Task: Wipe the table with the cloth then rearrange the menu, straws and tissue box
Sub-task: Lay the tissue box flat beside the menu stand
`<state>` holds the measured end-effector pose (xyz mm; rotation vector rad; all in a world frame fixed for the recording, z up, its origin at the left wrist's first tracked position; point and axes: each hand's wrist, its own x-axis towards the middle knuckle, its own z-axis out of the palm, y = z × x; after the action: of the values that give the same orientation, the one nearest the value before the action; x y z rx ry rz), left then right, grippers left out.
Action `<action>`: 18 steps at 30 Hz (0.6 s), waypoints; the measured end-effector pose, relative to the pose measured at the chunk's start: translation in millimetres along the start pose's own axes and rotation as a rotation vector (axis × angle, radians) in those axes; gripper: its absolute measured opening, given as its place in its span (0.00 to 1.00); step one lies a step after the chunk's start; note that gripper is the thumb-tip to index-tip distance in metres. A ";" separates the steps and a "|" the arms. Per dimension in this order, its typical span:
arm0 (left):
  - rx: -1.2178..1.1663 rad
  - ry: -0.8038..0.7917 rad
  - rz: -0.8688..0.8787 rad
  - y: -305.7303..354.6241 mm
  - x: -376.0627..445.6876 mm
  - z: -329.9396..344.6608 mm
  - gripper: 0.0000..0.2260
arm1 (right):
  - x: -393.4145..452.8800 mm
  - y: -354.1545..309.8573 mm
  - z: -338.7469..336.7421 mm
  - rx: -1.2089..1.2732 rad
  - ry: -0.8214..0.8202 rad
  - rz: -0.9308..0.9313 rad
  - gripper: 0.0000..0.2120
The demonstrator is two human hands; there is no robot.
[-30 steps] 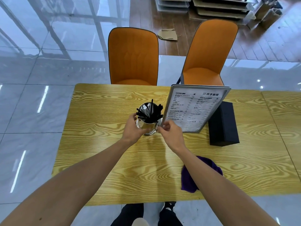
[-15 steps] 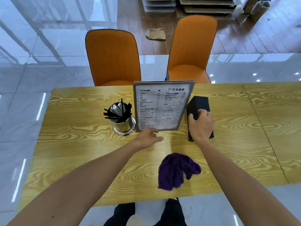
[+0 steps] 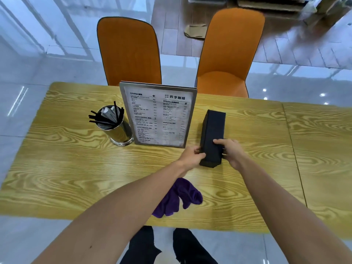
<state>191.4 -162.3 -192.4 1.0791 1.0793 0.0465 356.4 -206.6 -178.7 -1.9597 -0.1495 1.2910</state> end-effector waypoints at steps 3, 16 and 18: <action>-0.031 0.002 -0.028 -4.1 -4.3 1.7 0.06 | 1.7 -7.0 -11.0 -0.156 -0.060 -0.036 0.15; 0.053 0.268 0.010 -5.3 -0.3 -13.5 0.29 | -4.2 19.6 -15.4 -1.318 0.105 -0.535 0.16; 0.075 0.260 0.011 -9.3 3.7 -10.0 0.25 | -2.5 33.1 -15.1 -1.354 0.073 -0.553 0.16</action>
<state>181.9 -158.5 -202.1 1.1686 1.3173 0.1598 357.8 -239.0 -195.6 -2.6527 -1.7577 0.7114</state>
